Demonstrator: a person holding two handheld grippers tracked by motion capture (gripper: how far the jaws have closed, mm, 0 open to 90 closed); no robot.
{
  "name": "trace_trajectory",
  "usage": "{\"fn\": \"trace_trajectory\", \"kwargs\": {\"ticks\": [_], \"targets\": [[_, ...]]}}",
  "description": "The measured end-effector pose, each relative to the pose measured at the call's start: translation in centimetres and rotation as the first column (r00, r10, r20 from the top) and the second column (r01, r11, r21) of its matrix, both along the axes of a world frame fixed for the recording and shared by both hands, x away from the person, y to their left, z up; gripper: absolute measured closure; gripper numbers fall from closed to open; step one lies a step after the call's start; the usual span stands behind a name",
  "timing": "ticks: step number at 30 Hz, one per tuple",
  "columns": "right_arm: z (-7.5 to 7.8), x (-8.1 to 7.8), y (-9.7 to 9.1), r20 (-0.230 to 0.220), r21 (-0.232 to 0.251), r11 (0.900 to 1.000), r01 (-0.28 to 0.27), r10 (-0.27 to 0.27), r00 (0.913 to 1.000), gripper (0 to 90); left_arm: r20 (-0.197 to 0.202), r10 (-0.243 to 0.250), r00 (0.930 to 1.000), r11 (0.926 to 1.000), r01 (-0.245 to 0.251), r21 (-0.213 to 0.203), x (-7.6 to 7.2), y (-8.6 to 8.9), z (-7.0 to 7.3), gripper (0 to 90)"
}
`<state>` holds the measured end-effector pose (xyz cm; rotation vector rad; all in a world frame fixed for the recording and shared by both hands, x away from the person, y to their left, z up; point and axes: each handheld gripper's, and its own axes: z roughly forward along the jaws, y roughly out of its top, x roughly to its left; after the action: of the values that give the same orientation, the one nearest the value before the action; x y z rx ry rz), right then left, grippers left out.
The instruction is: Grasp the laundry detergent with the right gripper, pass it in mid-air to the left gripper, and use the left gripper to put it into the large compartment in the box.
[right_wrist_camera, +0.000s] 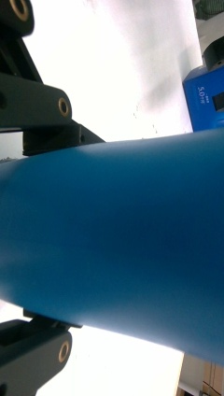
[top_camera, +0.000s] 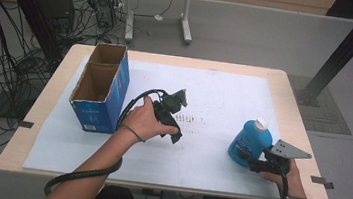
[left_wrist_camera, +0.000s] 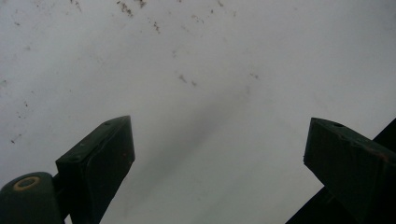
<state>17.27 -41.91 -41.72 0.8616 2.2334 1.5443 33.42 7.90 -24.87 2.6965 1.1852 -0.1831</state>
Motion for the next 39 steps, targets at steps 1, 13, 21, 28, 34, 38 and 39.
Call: {"fn": "trace_trajectory", "kwargs": {"ticks": [1,13,21,28,34,38,39], "targets": [[-0.01,0.02,-0.02,0.000,0.001,1.0000,-0.001,0.001,1.0000,41.0,0.000,0.000,1.0000,1.0000,0.000,-0.001,0.01,0.02,-0.01,9.1],[0.02,-0.02,0.03,-0.001,0.000,1.0000,0.002,-0.002,1.0000,41.1,-0.002,-0.001,1.0000,1.0000,0.001,-0.001,0.18,-0.04,-0.08,9.2],[0.02,-0.05,0.04,-0.002,0.000,1.0000,0.003,-0.003,1.0000,41.2,-0.001,-0.001,1.0000,1.0000,0.001,-0.003,0.22,0.05,-0.10,9.1],[-0.04,-0.09,0.04,0.001,0.002,1.0000,0.005,-0.005,1.0000,41.3,-0.004,0.000,1.0000,1.0000,0.000,-0.001,0.30,0.15,-0.23,9.2],[-0.11,-0.18,0.06,0.002,0.005,0.9999,0.010,-0.010,1.0000,41.3,-0.003,0.000,1.0000,1.0000,0.000,-0.002,0.36,0.16,-0.21,9.1],[-0.10,-0.21,0.08,0.001,0.004,0.9999,0.011,-0.011,0.9999,41.4,-0.001,-0.001,1.0000,1.0000,0.001,-0.002,0.30,0.15,-0.16,9.1],[-0.09,-0.21,0.08,0.001,0.004,0.9999,0.011,-0.011,0.9999,41.4,-0.002,-0.002,1.0000,1.0000,0.002,0.000,0.32,0.14,-0.15,9.1]]}}
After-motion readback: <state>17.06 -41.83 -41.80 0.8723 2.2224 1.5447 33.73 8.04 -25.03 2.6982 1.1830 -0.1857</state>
